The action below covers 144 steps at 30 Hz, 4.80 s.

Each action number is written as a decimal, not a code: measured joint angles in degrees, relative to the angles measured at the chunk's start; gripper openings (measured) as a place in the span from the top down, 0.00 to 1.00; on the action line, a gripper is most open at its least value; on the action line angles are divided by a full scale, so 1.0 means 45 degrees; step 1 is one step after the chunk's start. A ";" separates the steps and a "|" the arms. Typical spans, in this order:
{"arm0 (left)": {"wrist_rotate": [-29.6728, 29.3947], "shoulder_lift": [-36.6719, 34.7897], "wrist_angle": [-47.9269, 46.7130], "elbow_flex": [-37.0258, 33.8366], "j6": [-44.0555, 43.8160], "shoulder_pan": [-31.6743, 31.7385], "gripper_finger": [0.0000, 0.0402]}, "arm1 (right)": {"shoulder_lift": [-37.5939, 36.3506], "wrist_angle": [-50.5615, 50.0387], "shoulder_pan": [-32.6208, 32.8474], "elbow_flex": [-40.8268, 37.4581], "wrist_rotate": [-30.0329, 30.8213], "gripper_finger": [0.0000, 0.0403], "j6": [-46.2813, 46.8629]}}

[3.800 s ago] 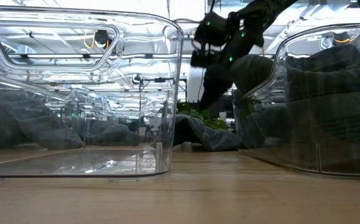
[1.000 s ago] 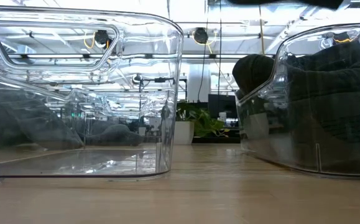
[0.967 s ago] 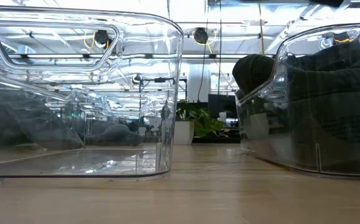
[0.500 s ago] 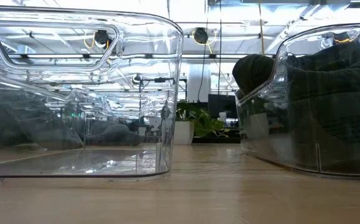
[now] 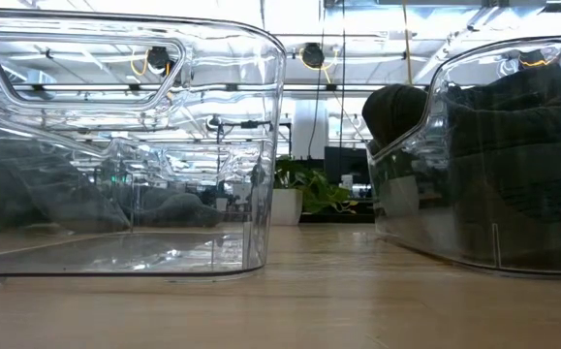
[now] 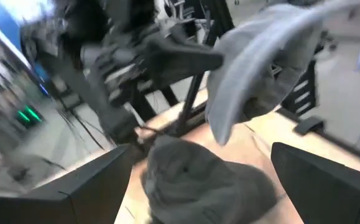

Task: Pick & Place hat
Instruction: Put the bottom right gray cap into the left transparent bin

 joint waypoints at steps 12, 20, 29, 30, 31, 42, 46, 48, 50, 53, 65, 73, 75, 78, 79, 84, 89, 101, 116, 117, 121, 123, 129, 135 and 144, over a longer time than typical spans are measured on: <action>-0.1891 0.1097 0.3693 0.0019 0.3096 -0.1860 0.03 | 0.0000 0.0471 0.0000 -0.0021 -0.0024 1.00 -0.0039; -0.1201 0.1685 0.3053 0.0840 0.2303 -0.0972 0.03 | 0.0058 0.0711 -0.0005 -0.0024 -0.0029 1.00 -0.0185; -0.0567 0.1949 0.0572 0.2422 -0.0082 -0.0267 0.03 | 0.0068 0.1360 -0.0029 -0.0395 -0.0029 1.00 -0.0189; -0.0579 0.1963 0.0605 0.2429 -0.0477 -0.0194 0.03 | 0.0068 0.1374 -0.0029 -0.0395 -0.0029 1.00 -0.0189; -0.0608 0.1972 0.0597 0.2429 -0.0733 -0.0122 0.03 | 0.0068 0.1364 -0.0029 -0.0395 -0.0029 1.00 -0.0189; 0.0702 0.1973 0.0275 0.2429 -0.1984 0.0270 0.03 | 0.0068 0.1354 -0.0029 -0.0395 -0.0029 1.00 -0.0317; 0.0755 0.1973 0.0224 0.2429 -0.1310 0.0011 0.03 | 0.0068 0.1358 -0.0029 -0.0395 -0.0029 1.00 -0.0374; 0.0790 0.2031 0.0538 0.2429 -0.1049 -0.0116 0.03 | 0.0068 0.1354 -0.0029 -0.0395 -0.0034 1.00 -0.0374; 0.0885 0.2060 0.0783 0.2429 -0.1251 -0.0218 0.04 | 0.0068 0.1354 -0.0029 -0.0395 -0.0034 1.00 -0.0374; 0.1715 0.2227 0.1544 0.2440 -0.1456 -0.0266 0.11 | 0.0068 0.1356 -0.0029 -0.0395 -0.0034 1.00 -0.0376; 0.2049 0.3751 0.3057 0.2424 -0.0460 -0.0640 0.45 | 0.0068 0.1560 -0.0034 -0.0391 -0.0034 1.00 -0.0423; 0.2063 0.3735 0.3936 0.2429 -0.0398 -0.0867 0.53 | 0.0068 0.1545 -0.0034 -0.0391 -0.0034 1.00 -0.0391; 0.2063 0.3726 0.3932 0.2429 -0.0398 -0.0912 0.54 | 0.0068 0.1547 -0.0034 -0.0391 -0.0034 1.00 -0.0384; 0.2063 0.3731 0.3915 0.2429 -0.0398 -0.0921 0.55 | 0.0068 0.1538 -0.0034 -0.0391 -0.0033 1.00 -0.0384; 0.2063 0.3731 0.3948 0.2429 -0.0398 -0.0927 0.55 | 0.0068 0.1534 -0.0034 -0.0391 -0.0029 1.00 -0.0384; 0.2058 0.3731 0.4015 0.2429 -0.0384 -0.0946 0.57 | 0.0068 0.1526 -0.0044 -0.0391 -0.0029 1.00 -0.0384; 0.2005 0.3731 0.3917 0.2429 0.0135 -0.0947 0.78 | 0.0068 0.1534 -0.0044 -0.0391 -0.0003 1.00 -0.0384; -0.3696 0.2054 0.1027 0.2427 0.3902 -0.2297 0.98 | 0.0053 0.1318 -0.0060 -0.0371 0.1650 0.97 -0.0371; -1.3308 0.1398 0.0460 0.2424 0.7892 -0.4501 0.98 | 0.0063 0.1194 -0.0058 -0.0376 0.9512 0.78 -0.0383; -1.3808 0.1400 0.0477 0.2426 0.8032 -0.4520 0.98 | 0.0063 0.1184 -0.0058 -0.0376 0.9859 0.76 -0.0381; -1.5342 0.1400 0.0523 0.2424 0.9138 -0.4565 0.98 | 0.0068 0.1165 -0.0121 -0.0376 1.1277 0.73 -0.0379; -1.6395 0.1400 0.0513 0.2424 0.9608 -0.4576 0.98 | 0.0068 0.1111 -0.0253 -0.0376 1.1808 0.72 -0.0304; -1.7388 0.1400 0.0457 0.2424 0.9875 -0.4449 0.98 | 0.0068 0.1092 -0.0862 -0.0764 1.3223 0.71 0.0522; -1.7537 0.1405 -0.1082 0.2429 0.9716 -0.4003 0.98 | 0.0068 0.1979 -0.1789 -0.1428 1.3313 0.71 0.0447; -1.7564 0.1405 -0.3215 0.2429 1.0049 -0.2718 0.98 | -0.0523 0.1742 -0.5284 -0.1011 1.2619 0.71 0.0046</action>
